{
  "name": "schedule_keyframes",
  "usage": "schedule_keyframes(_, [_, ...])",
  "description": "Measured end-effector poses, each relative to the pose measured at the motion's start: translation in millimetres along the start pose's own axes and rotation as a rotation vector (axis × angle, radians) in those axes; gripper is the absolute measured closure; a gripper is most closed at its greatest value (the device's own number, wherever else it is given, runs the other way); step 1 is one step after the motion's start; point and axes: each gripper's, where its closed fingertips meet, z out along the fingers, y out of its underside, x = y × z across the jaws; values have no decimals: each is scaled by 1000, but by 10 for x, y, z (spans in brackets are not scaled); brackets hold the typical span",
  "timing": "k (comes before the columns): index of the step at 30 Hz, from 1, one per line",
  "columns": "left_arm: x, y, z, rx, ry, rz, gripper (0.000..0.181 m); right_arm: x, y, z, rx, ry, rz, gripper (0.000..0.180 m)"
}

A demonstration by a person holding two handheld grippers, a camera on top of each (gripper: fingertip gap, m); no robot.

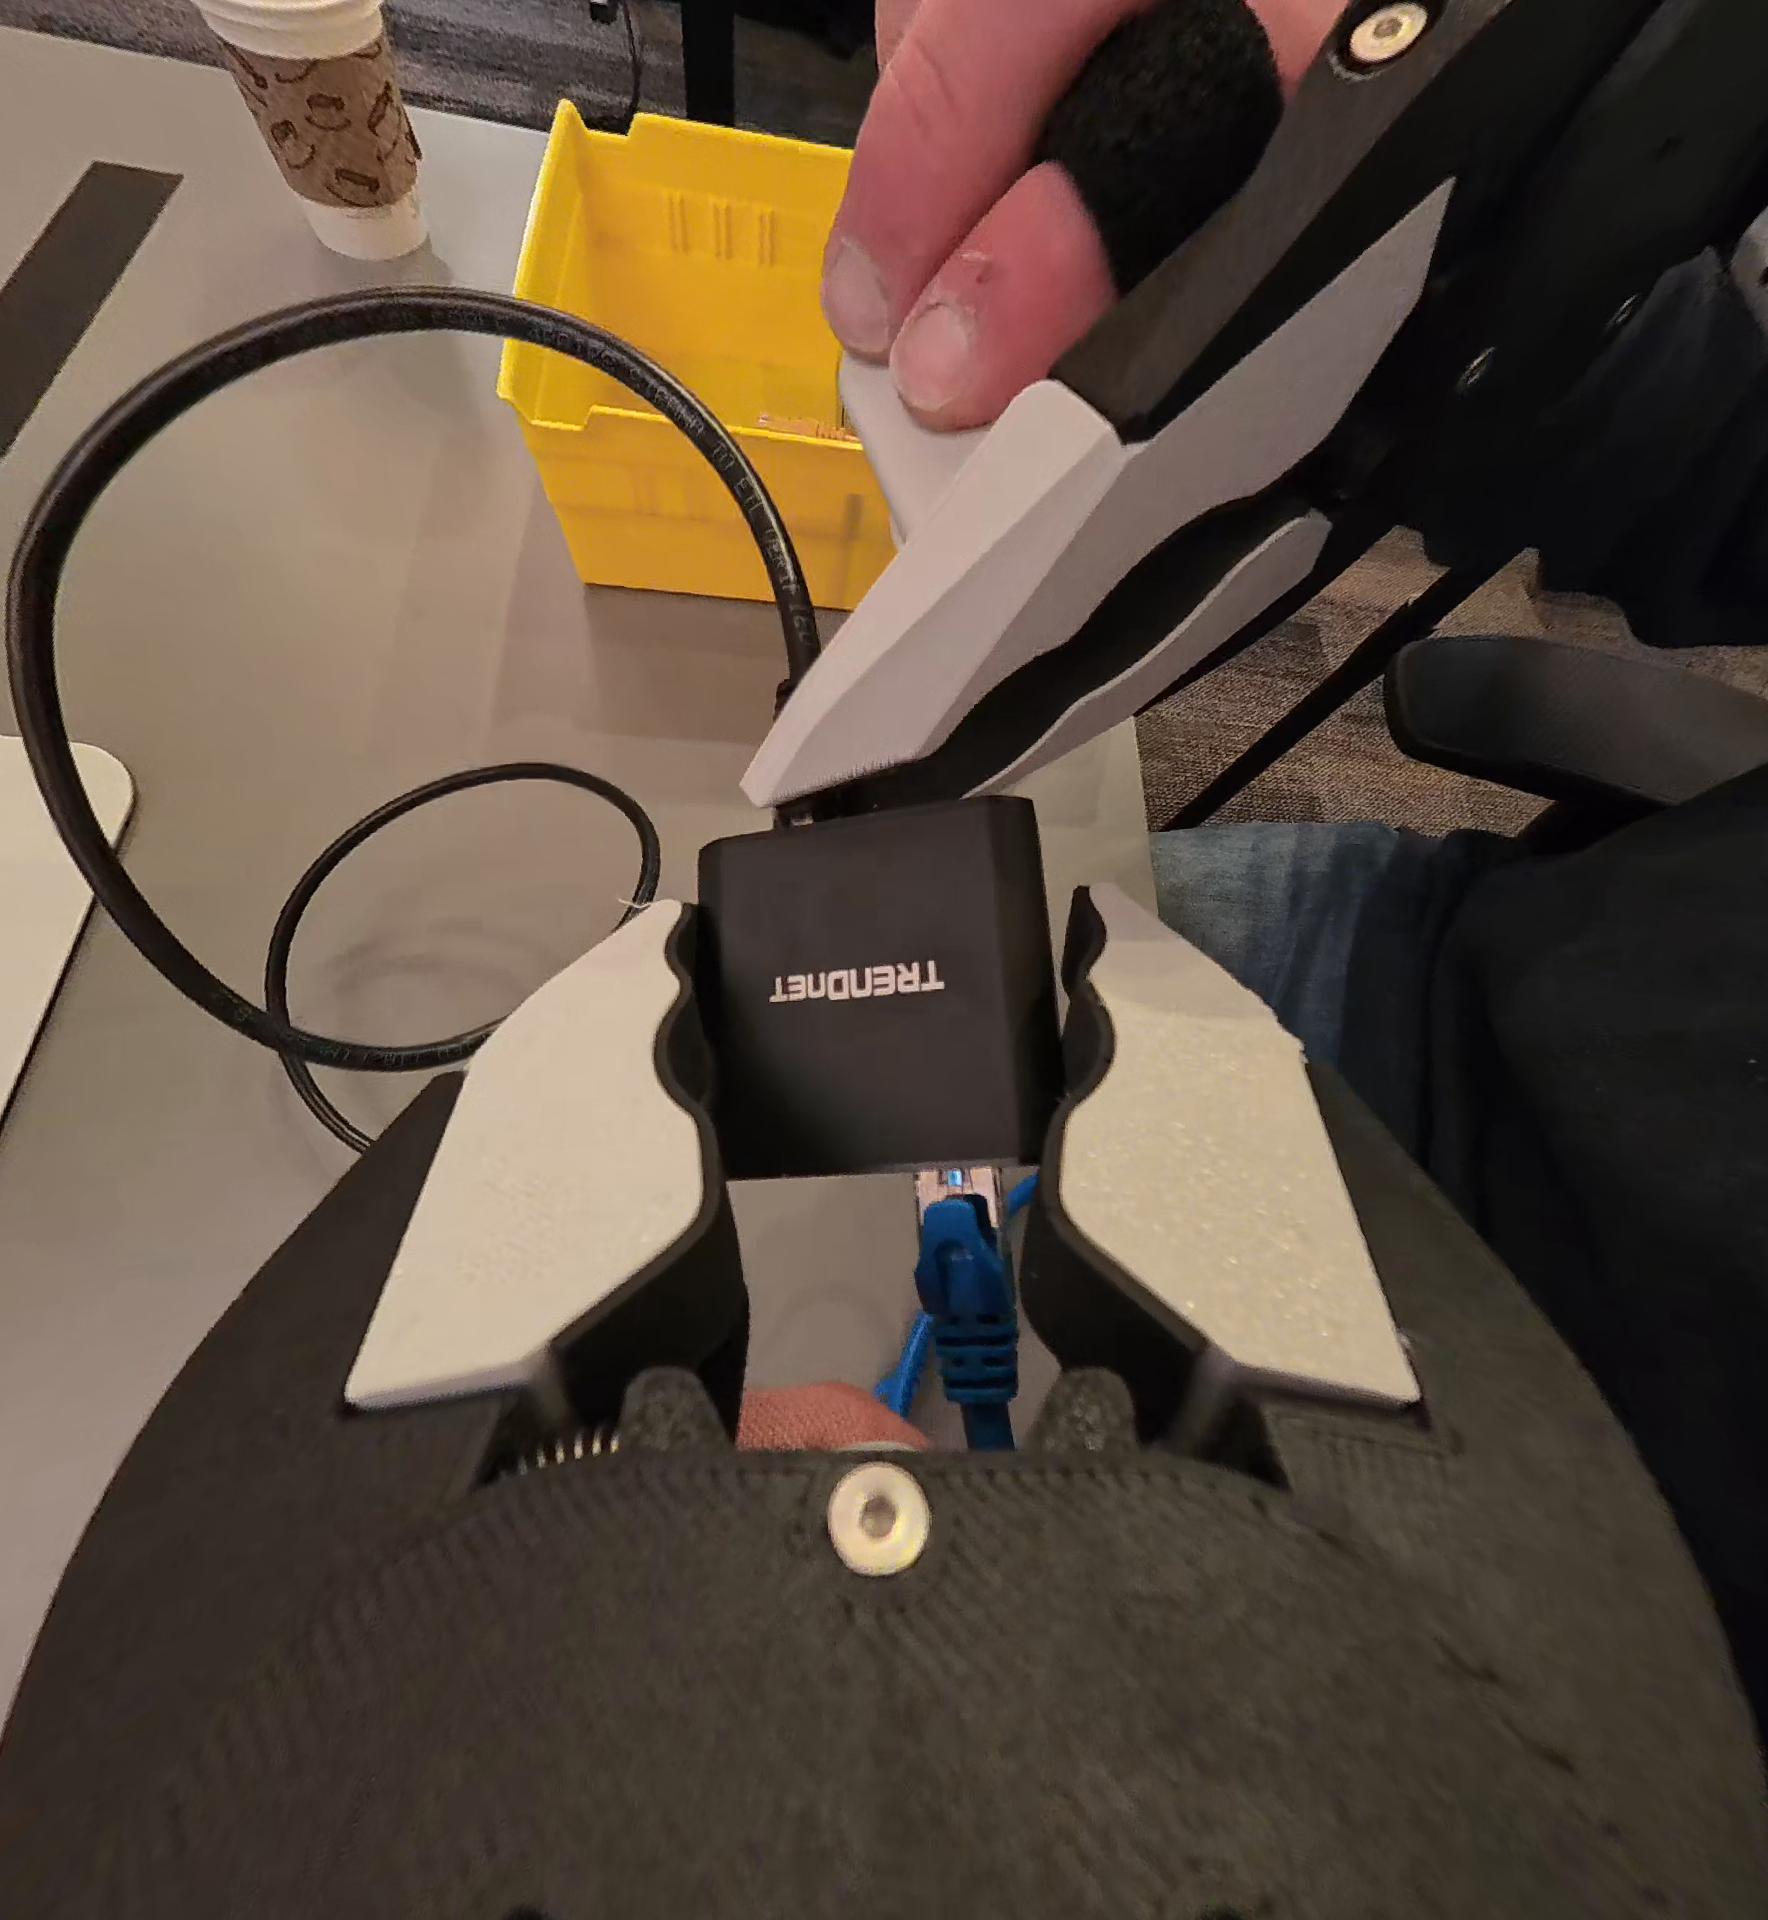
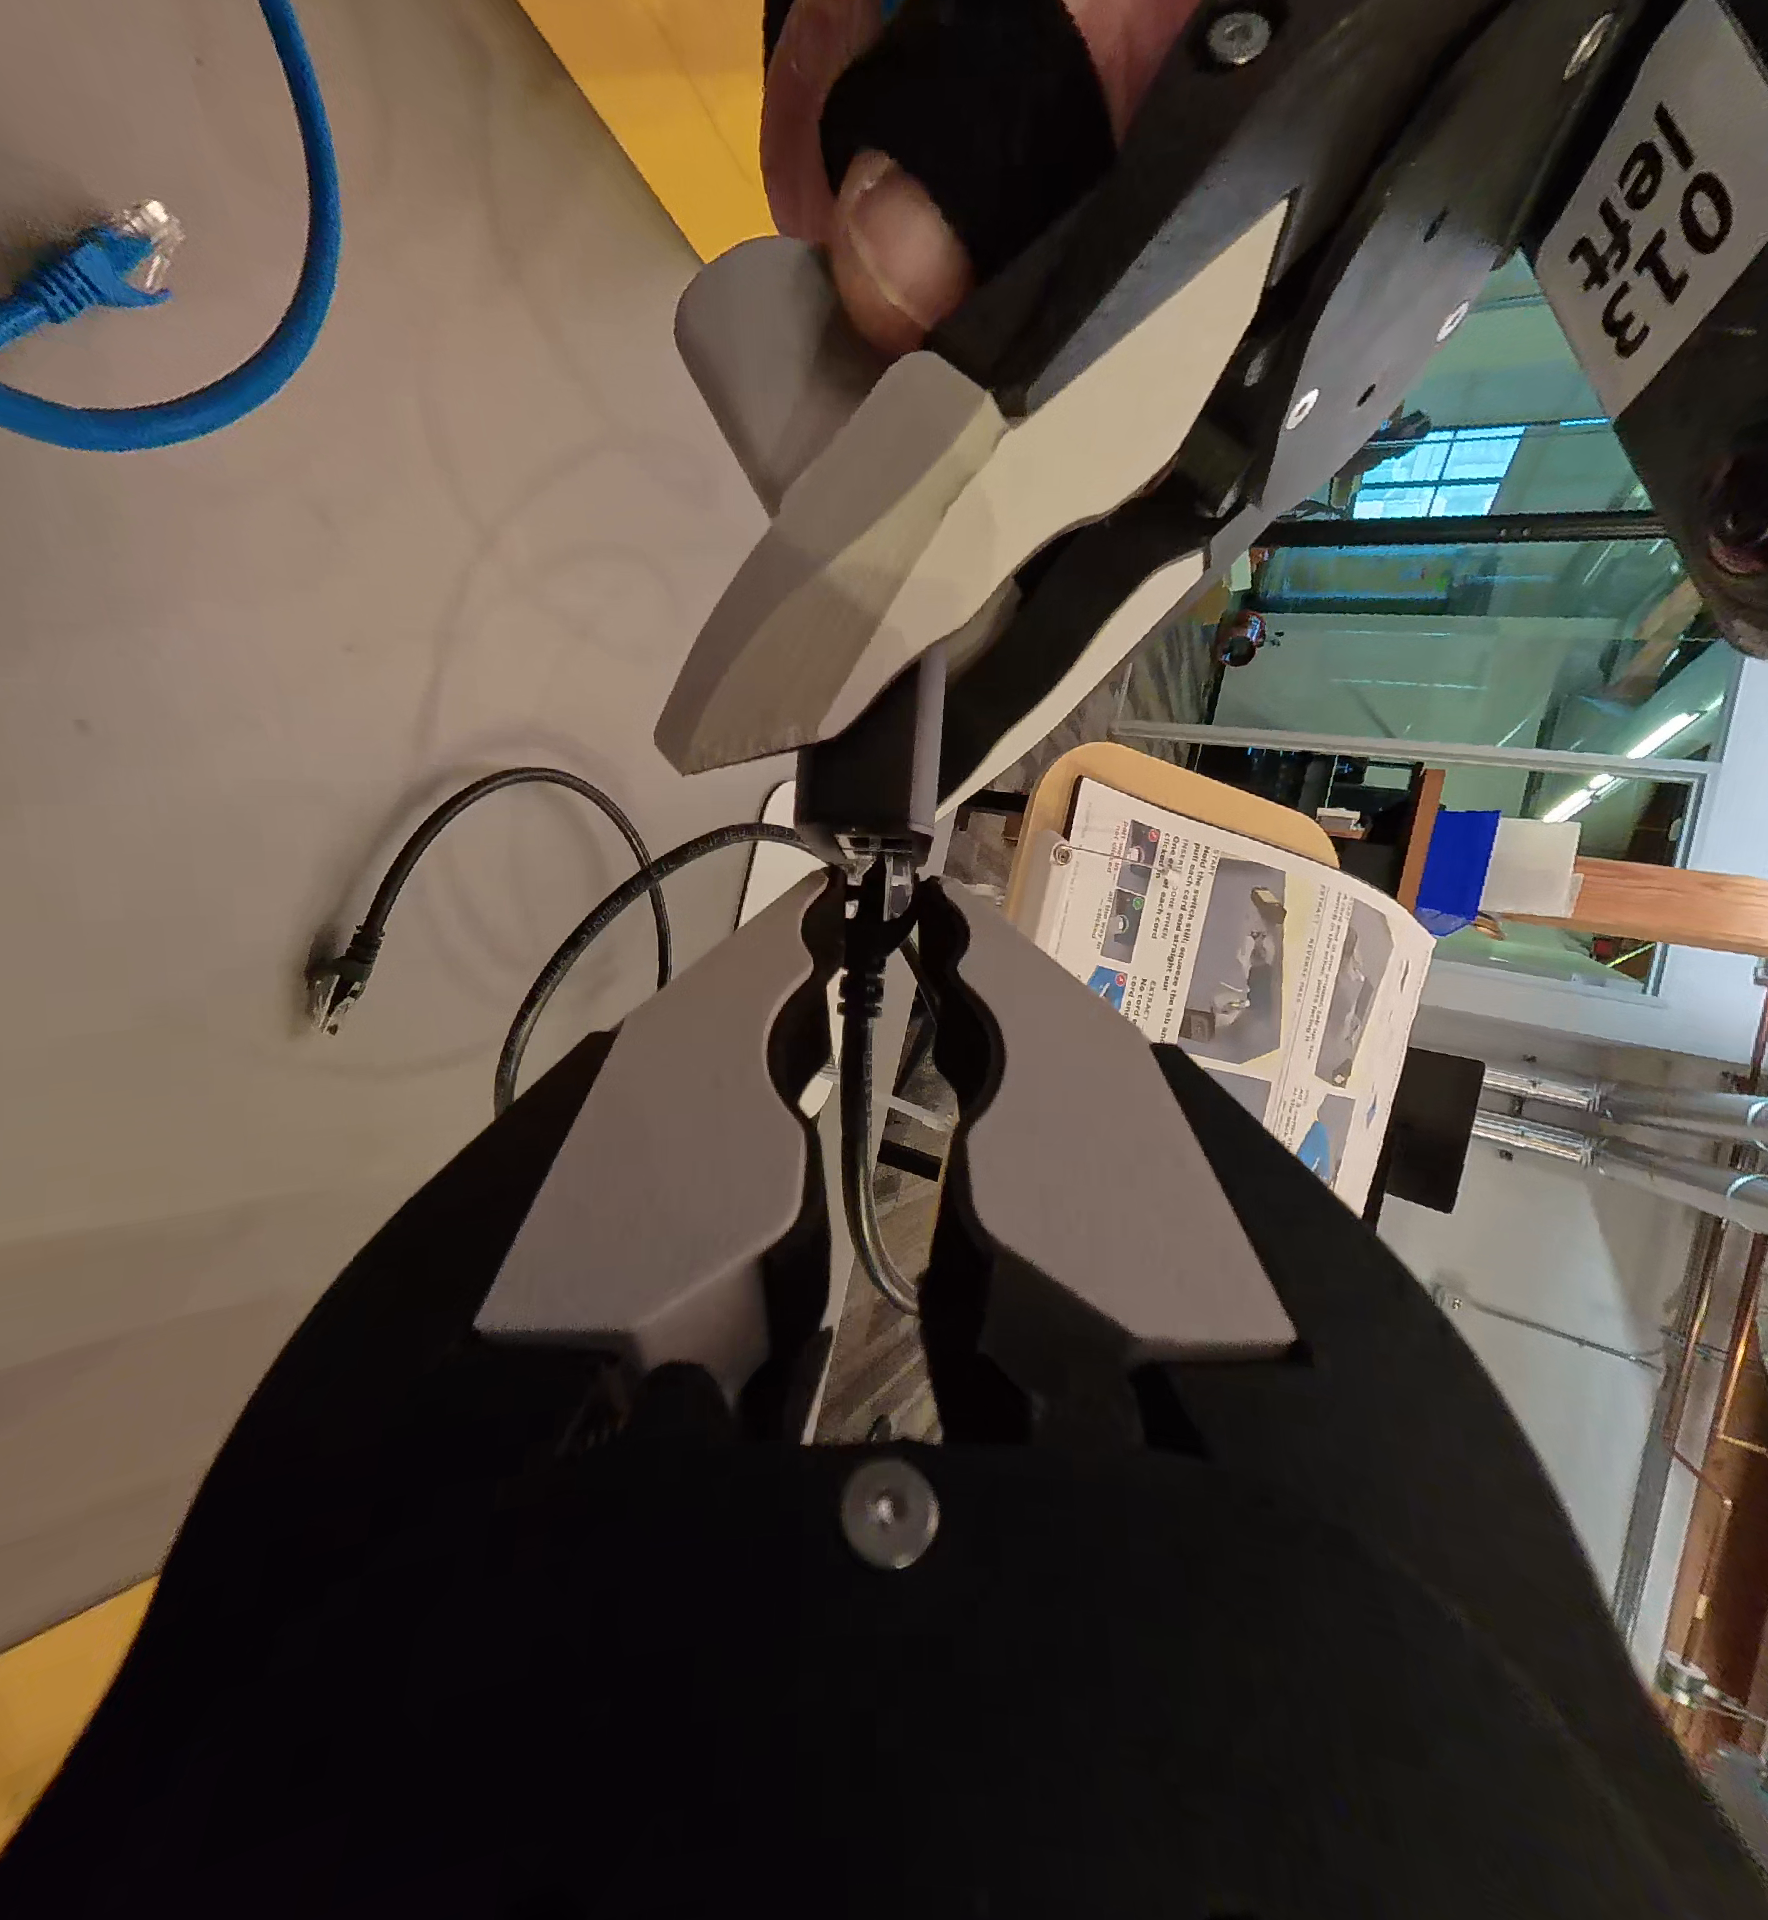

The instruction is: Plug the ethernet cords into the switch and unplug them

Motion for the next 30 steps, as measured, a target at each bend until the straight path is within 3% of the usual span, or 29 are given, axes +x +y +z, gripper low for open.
schedule_keyframes(14, [25, 61, 190, 8, 73, -73, 116, -229, 114, -18, -96, -199, -138, 170])
schedule_keyframes(23, [27, 7, 243, 37, 84, -93, 116, -203, 186, -80, -136, -193, -113, 170])
schedule_keyframes(30, [64, 8, 255, 39, 105, -108, 116, -226, 179, -110, -173, -210, -217, 170])
